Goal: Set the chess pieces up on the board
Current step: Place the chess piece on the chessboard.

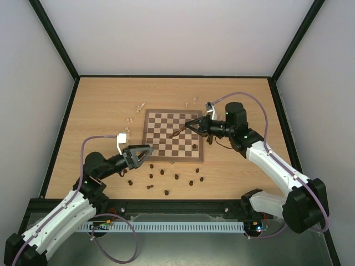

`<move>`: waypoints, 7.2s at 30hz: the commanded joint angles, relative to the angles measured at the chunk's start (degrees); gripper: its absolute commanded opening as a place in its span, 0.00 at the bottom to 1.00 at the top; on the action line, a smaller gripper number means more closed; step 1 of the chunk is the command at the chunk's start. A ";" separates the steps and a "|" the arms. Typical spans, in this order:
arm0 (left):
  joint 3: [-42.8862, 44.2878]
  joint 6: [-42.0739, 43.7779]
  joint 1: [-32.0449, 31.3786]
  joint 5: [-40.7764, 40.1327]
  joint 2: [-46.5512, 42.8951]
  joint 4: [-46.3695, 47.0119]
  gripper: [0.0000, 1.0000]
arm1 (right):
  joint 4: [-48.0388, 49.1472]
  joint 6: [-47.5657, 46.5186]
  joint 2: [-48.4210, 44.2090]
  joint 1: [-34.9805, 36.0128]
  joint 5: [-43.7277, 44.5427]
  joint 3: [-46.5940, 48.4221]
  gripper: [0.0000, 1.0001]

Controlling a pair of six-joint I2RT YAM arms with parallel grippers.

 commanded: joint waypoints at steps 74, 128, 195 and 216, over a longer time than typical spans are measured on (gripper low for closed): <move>-3.36 -7.41 -2.35 -9.68 13.31 20.15 0.08 | 17.65 12.68 10.95 12.08 1.46 4.15 0.01; 12.84 11.42 -2.29 -19.28 17.87 -27.17 0.03 | -30.78 -28.06 18.13 33.18 66.16 16.30 0.04; 10.57 10.28 -2.27 -19.20 18.17 -24.96 0.04 | -14.02 -29.38 26.56 35.95 63.82 11.62 0.04; 10.70 10.72 -2.23 -20.03 19.00 -25.88 0.04 | -13.90 -29.83 28.68 35.99 63.95 12.99 0.07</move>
